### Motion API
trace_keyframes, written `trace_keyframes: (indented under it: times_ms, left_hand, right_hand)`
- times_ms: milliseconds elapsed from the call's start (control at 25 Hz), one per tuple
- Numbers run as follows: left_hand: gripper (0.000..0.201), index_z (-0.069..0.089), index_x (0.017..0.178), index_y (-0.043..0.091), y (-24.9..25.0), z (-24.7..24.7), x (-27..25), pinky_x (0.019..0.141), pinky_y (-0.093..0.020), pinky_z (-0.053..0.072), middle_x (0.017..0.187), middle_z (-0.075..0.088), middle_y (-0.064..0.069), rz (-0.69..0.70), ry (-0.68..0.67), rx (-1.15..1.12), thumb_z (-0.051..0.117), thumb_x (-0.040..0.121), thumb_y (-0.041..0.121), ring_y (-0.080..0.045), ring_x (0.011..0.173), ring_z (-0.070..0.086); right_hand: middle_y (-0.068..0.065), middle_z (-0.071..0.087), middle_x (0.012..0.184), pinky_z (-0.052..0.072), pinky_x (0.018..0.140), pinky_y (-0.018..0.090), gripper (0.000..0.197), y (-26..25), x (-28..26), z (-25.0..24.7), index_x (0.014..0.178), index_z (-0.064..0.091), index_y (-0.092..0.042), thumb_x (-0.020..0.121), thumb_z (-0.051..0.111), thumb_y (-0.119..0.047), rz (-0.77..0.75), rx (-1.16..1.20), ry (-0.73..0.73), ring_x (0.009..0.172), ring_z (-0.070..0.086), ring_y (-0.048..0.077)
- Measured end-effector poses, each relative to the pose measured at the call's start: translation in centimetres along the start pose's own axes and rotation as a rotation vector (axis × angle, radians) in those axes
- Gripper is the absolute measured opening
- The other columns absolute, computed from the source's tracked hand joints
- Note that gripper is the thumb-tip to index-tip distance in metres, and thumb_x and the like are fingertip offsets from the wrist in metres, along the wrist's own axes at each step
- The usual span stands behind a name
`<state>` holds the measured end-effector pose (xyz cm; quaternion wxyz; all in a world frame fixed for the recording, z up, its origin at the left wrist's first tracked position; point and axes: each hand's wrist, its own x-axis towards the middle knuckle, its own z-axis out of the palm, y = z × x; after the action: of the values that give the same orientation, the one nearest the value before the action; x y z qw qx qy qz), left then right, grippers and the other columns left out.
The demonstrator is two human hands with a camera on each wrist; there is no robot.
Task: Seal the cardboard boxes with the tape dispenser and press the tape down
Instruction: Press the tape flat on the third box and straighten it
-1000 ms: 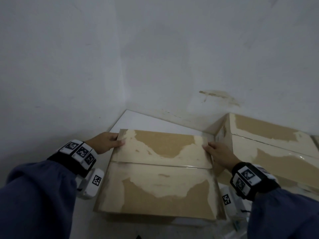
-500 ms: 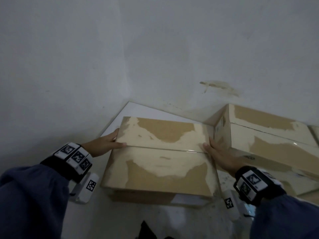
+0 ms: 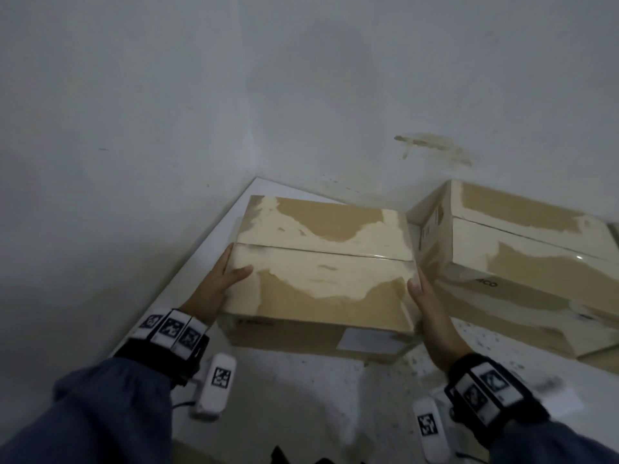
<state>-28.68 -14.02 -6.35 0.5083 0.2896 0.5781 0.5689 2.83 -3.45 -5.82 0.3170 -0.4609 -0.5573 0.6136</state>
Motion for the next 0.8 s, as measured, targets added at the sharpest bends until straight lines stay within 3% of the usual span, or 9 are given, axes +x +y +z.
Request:
trace_keyframes:
  times_ms: [160, 320, 400, 480, 520, 600, 680, 760, 800]
  left_hand:
    - [0.056, 0.050, 0.131, 0.021, 0.5, 0.3, 2.4, 0.098, -0.047, 0.046, 0.124, 0.063, -0.011, -0.010, -0.004, -0.068, 0.058, 0.078, 0.036, -0.030, 0.111, 0.061]
    - [0.037, 0.055, 0.122, 0.016, 0.3, 0.5, 3.2, 0.072, -0.028, 0.057, 0.098, 0.074, 0.000, -0.029, 0.061, -0.108, 0.039, 0.097, 0.038, -0.011, 0.081, 0.071]
    - [0.033, 0.060, 0.113, 0.020, 0.0, 0.5, 2.9, 0.078, -0.027, 0.057, 0.092, 0.074, 0.004, -0.004, 0.124, -0.069, 0.039, 0.097, 0.040, -0.012, 0.086, 0.070]
    - [0.031, 0.064, 0.101, 0.019, -0.7, -0.4, 3.5, 0.092, -0.036, 0.049, 0.096, 0.068, 0.000, 0.064, 0.304, 0.079, 0.048, 0.092, 0.044, -0.021, 0.098, 0.062]
    - [0.030, 0.063, 0.094, 0.015, -1.1, -1.0, 3.5, 0.086, -0.035, 0.048, 0.091, 0.063, 0.001, 0.108, 0.390, 0.166, 0.051, 0.090, 0.042, -0.022, 0.097, 0.058]
    - [0.036, 0.061, 0.099, 0.003, -2.5, -1.9, 3.3, 0.068, -0.024, 0.046, 0.088, 0.060, 0.000, 0.155, 0.383, 0.280, 0.054, 0.089, 0.037, -0.025, 0.096, 0.058]
    - [0.052, 0.055, 0.119, 0.010, -3.9, -1.5, 1.7, 0.064, -0.017, 0.050, 0.106, 0.063, 0.000, 0.206, 0.240, 0.200, 0.061, 0.079, 0.042, -0.016, 0.104, 0.064]
    - [0.071, 0.048, 0.126, 0.027, -4.4, -0.3, -0.4, 0.072, -0.011, 0.052, 0.113, 0.060, 0.012, 0.253, 0.199, 0.095, 0.067, 0.064, 0.057, 0.006, 0.100, 0.062]
    - [0.079, 0.048, 0.125, 0.031, -4.7, 0.1, -0.6, 0.076, -0.009, 0.051, 0.113, 0.060, 0.014, 0.262, 0.229, 0.091, 0.069, 0.057, 0.066, 0.007, 0.099, 0.062]
  right_hand:
    - [-0.002, 0.055, 0.137, 0.039, 0.107, 0.044, 0.093, 0.4, 2.9, 0.3, 0.139, 0.044, -0.027, 0.062, 0.057, -0.078, 0.003, 0.151, 0.082, 0.126, 0.050, 0.018]
    - [0.006, 0.065, 0.118, 0.047, 0.096, 0.036, 0.055, 0.8, 3.7, 0.7, 0.129, 0.055, -0.010, 0.090, 0.042, -0.047, 0.009, 0.295, 0.182, 0.109, 0.062, 0.021]
    - [0.009, 0.067, 0.101, 0.047, 0.087, 0.037, 0.038, 1.3, 3.7, 0.9, 0.105, 0.067, -0.006, 0.095, 0.045, -0.037, 0.003, 0.211, 0.338, 0.096, 0.061, 0.023]
    - [0.010, 0.057, 0.079, 0.042, 0.073, 0.035, 0.039, 1.6, 3.4, 1.0, 0.077, 0.061, 0.001, 0.095, 0.049, -0.032, -0.054, 0.049, 0.501, 0.078, 0.051, 0.019]
    - [0.011, 0.052, 0.076, 0.038, 0.069, 0.033, 0.043, 1.7, 3.1, 0.9, 0.076, 0.057, 0.007, 0.095, 0.049, -0.031, -0.088, 0.001, 0.538, 0.075, 0.047, 0.019]
    - [0.011, 0.057, 0.084, 0.041, 0.069, 0.032, 0.037, 1.5, 2.2, 0.6, 0.085, 0.059, 0.002, 0.095, 0.050, -0.033, -0.110, 0.007, 0.489, 0.079, 0.052, 0.019]
    - [0.002, 0.064, 0.100, 0.046, 0.073, 0.032, 0.026, 1.8, 1.1, -0.3, 0.103, 0.061, -0.014, 0.091, 0.054, -0.035, -0.052, 0.069, 0.293, 0.090, 0.059, 0.017]
    - [-0.014, 0.060, 0.117, 0.045, 0.077, 0.032, 0.058, 2.7, 0.1, -1.7, 0.128, 0.051, -0.028, 0.076, 0.065, -0.049, 0.030, 0.078, 0.083, 0.104, 0.057, 0.008]
    - [-0.019, 0.056, 0.123, 0.046, 0.079, 0.032, 0.076, 3.3, -0.1, -2.3, 0.136, 0.043, -0.034, 0.068, 0.071, -0.055, 0.059, 0.072, 0.007, 0.109, 0.055, 0.006]
